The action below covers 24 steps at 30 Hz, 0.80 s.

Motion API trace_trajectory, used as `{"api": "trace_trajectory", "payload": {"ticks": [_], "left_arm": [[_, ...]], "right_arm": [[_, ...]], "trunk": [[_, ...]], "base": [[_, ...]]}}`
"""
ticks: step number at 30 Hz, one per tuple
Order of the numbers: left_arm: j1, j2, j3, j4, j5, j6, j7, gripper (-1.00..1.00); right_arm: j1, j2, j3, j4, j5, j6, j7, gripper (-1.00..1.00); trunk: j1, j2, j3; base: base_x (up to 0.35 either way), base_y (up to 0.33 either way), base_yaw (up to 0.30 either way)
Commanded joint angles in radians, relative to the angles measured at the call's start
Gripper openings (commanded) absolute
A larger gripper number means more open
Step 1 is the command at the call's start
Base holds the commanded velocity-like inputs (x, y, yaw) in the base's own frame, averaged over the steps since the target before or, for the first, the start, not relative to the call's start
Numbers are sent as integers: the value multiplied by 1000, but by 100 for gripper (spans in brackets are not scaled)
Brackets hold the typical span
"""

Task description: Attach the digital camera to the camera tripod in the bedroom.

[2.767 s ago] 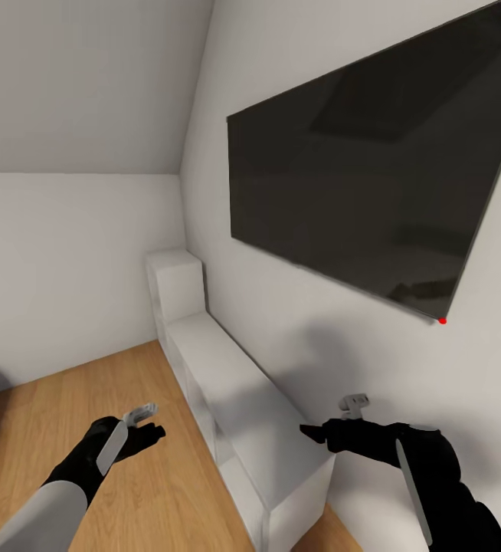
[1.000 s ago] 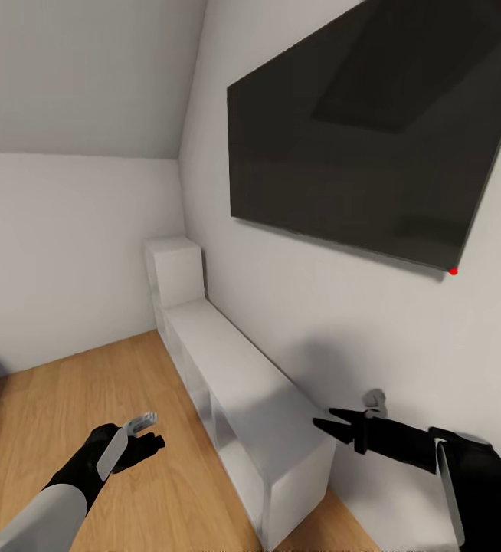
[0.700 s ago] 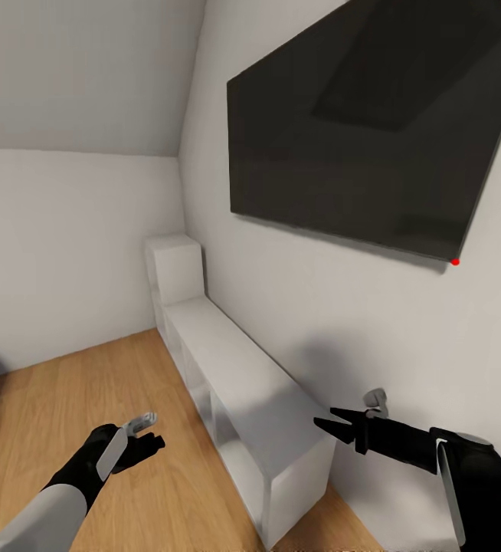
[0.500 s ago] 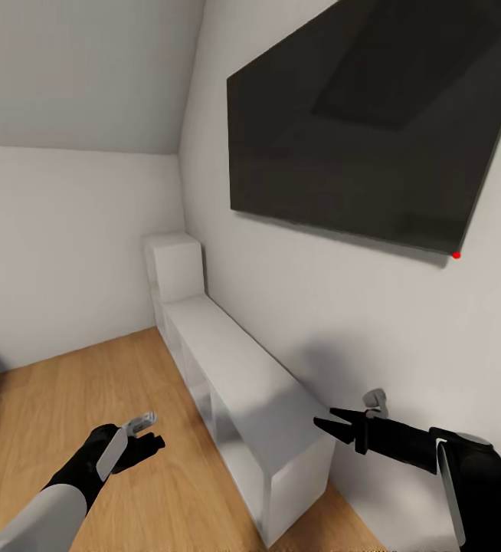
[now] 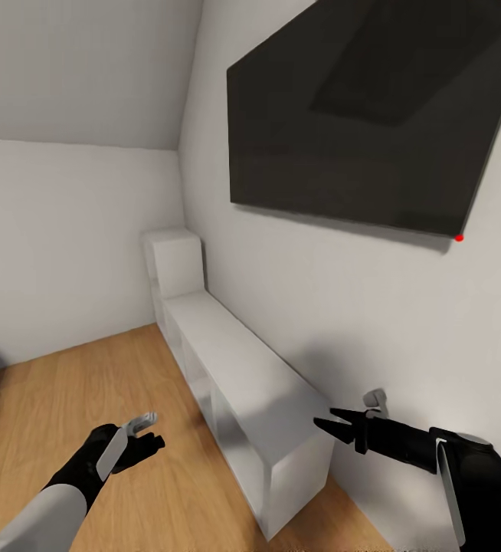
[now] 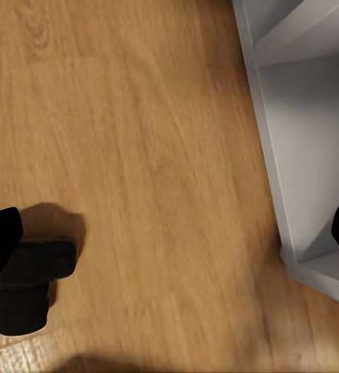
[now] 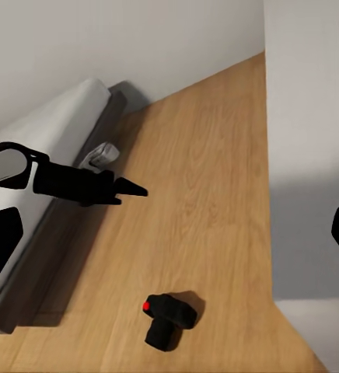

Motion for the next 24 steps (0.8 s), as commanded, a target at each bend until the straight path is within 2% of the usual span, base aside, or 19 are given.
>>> {"api": "trace_trajectory", "payload": {"ticks": [1, 15, 24], "left_arm": [[0, 0, 1, -2, 11, 5, 8, 100], [0, 0, 1, -2, 11, 5, 8, 100], [0, 0, 1, -2, 11, 4, 8, 100]], "right_arm": [[-1, 0, -2, -1, 10, 8, 10, 100], [-1, -1, -3, -2, 14, 3, 3, 100], [-1, 1, -1, -1, 22, 1, -28, 100]], "trunk": [[4, -8, -4], [57, -106, -48], [92, -169, -76]], "base": [[0, 0, 0], [0, 0, 0], [0, 0, 0]]}}
